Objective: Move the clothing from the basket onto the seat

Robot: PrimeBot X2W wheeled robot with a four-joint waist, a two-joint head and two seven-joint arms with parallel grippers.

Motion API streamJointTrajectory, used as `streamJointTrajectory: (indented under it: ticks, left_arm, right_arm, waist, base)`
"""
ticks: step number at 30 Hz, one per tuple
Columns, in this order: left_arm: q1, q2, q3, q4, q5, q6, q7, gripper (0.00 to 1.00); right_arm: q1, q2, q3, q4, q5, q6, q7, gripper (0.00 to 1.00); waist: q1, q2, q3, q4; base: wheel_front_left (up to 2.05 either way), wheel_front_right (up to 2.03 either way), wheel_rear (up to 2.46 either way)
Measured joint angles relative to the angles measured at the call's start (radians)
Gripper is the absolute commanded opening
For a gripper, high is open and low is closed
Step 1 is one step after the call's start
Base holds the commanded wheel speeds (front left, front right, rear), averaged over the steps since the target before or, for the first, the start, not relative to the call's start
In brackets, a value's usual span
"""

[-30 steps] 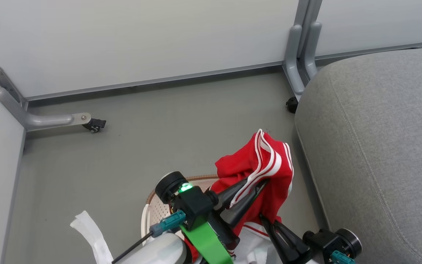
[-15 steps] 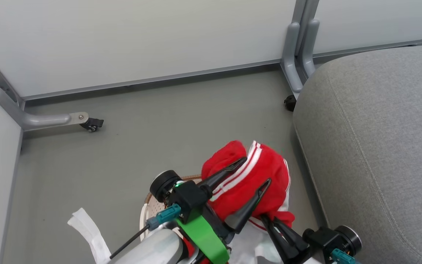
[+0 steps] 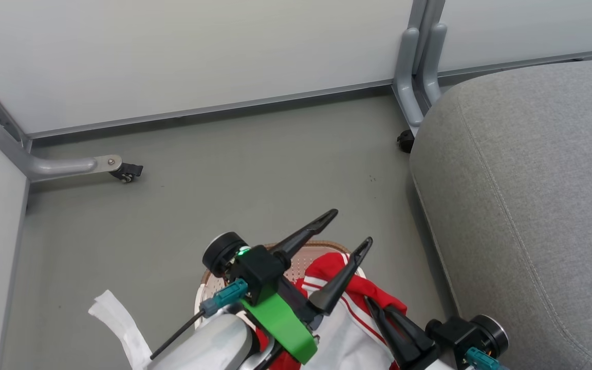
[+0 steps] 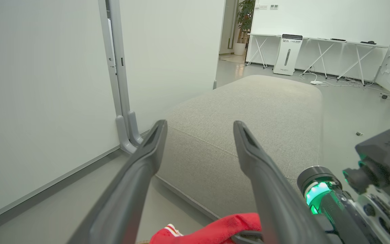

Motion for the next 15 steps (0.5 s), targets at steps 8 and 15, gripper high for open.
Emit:
streamJointTrajectory:
  ticks: [8, 15]
  left_arm:
    - [0.037, -0.025, 0.082, -0.004, 0.116, 0.005, -0.001, 1.00]
    - [0.095, -0.025, 0.161, -0.018, 0.183, 0.002, -0.001, 1.00]
  right_arm:
    - [-0.022, 0.002, -0.040, -0.026, -0.022, 0.000, 0.000, 0.00]
    - [-0.069, 0.012, -0.109, -0.096, -0.053, 0.000, 0.000, 0.00]
  waist:
    - [0.0000, 0.0000, 0.025, -0.014]
    - [0.0000, 0.0000, 0.063, -0.060]
  base:
    - [0.00, 0.00, 0.00]
    - [0.00, 0.00, 0.00]
